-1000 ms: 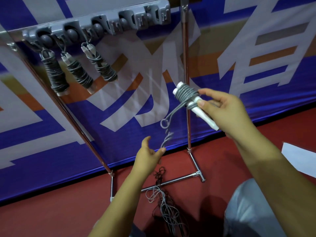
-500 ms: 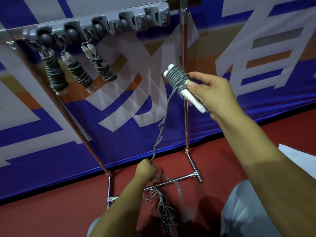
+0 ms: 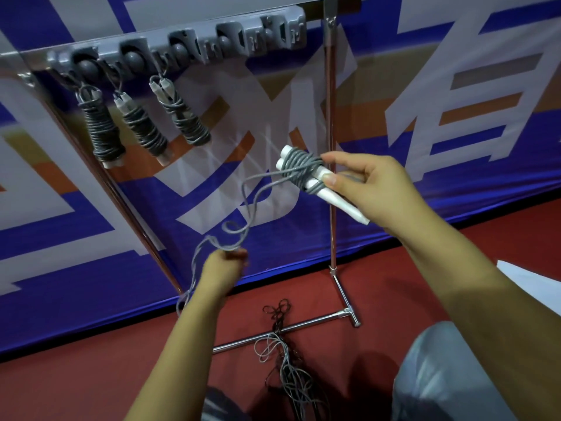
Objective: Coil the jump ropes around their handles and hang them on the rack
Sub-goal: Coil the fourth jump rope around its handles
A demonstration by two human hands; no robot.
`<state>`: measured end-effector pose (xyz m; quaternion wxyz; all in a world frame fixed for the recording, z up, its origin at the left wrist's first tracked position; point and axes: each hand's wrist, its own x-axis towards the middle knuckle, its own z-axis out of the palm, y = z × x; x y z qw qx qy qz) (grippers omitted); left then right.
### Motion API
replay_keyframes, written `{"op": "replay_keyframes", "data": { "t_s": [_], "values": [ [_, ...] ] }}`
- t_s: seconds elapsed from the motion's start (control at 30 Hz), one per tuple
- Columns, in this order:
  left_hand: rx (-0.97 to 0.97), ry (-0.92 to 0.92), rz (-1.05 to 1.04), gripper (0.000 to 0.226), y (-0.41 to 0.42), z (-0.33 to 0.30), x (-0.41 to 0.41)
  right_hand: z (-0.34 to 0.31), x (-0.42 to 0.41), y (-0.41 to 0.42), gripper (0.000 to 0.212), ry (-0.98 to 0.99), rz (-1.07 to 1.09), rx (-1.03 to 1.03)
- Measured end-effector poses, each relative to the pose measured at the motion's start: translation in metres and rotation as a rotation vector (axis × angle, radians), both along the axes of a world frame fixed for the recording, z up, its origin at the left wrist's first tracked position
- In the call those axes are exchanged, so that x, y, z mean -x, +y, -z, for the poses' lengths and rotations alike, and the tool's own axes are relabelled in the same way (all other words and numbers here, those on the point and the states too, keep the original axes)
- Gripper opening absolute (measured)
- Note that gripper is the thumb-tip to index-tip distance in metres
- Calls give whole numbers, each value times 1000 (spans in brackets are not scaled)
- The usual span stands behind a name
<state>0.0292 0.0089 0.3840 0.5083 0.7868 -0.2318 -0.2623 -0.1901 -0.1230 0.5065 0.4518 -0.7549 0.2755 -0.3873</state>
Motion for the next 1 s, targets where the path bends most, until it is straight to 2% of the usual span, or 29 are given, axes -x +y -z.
{"op": "replay_keyframes", "data": {
  "t_s": [0.07,0.13,0.17,0.27,0.3,0.33,0.37,0.47,0.5,0.53,0.6,0.63,0.7,0.77,0.83,0.93,1.0],
  "values": [
    [174,-98,-139,23,2,-26,0,0,0,2,31,3,-16,3],
    [261,-115,-141,25,5,-53,7,-1,0,5,29,1,-19,20],
    [206,-118,-54,26,8,-64,13,-2,0,6,29,1,-14,29],
    [-239,-208,472,32,19,-70,36,-6,0,7,29,3,21,70],
    [-303,-217,603,33,23,-70,45,-6,1,6,30,17,36,94],
    [-254,-230,657,35,26,-71,54,-7,1,6,32,38,46,120],
    [-112,-260,634,35,28,-77,62,-7,2,6,33,64,54,148],
    [505,-417,274,28,29,-114,74,-4,2,8,33,121,80,240],
    [628,-468,204,26,25,-129,74,-2,3,9,33,136,85,264],
    [676,-526,182,23,18,-140,74,-1,2,9,34,148,89,285],
    [538,-604,231,12,-4,-147,74,2,2,10,35,162,97,320],
    [387,-571,277,12,-15,-144,73,4,1,11,36,166,101,334],
    [170,-317,380,34,-33,-130,71,6,0,11,37,169,113,354],
    [146,-47,464,50,-37,-117,75,6,1,11,37,166,123,382],
    [150,63,525,62,-35,-110,82,7,3,10,36,178,121,409],
    [196,203,599,56,-34,-112,91,10,3,9,35,201,115,412],
    [183,202,623,50,-34,-115,94,13,2,9,36,207,113,396]
  ]
}}
